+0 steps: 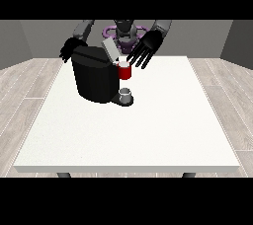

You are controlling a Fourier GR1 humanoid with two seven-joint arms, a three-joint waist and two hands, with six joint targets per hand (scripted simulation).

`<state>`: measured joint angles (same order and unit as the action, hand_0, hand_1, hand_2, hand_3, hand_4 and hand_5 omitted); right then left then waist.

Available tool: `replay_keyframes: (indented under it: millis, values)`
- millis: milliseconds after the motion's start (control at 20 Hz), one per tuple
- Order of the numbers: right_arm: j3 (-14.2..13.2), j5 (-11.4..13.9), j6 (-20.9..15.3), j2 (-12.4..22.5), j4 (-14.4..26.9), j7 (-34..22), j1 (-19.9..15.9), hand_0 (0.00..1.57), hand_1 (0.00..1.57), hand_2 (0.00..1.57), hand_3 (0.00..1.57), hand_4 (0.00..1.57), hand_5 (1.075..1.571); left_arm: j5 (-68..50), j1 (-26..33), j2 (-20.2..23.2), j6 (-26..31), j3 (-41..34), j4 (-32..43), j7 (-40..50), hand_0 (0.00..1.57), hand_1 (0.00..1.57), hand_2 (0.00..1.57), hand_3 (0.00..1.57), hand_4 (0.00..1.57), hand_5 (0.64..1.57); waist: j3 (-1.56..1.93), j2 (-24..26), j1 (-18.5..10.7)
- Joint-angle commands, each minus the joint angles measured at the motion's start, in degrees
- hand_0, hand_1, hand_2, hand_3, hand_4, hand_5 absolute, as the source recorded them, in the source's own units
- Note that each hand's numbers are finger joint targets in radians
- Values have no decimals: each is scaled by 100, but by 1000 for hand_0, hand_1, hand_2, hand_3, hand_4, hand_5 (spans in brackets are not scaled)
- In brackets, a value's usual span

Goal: Insert the coffee pod into the coffee machine and close the lid

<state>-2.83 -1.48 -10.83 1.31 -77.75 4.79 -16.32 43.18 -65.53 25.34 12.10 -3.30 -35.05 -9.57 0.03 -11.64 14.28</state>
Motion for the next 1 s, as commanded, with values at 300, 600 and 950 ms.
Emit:
replay_keyframes:
  millis: [300,600,950]
  values:
    - [16,-179,211,4,-260,87,682,0,0,0,0,398,1571,-382,669,-149,42,-375,-68,-139,0,0,0,0,0,1571,-4,683,-122]
    - [-61,-98,248,164,-153,219,1100,0,0,0,0,433,1571,-1912,1448,-1199,78,-1500,-90,-371,0,0,0,0,261,1571,-13,1625,-808]
    - [-31,-346,853,608,-481,-409,1047,0,0,0,0,257,1571,-2285,2428,-1770,106,-1573,-286,-585,0,0,0,0,0,1571,-5,2495,-1378]
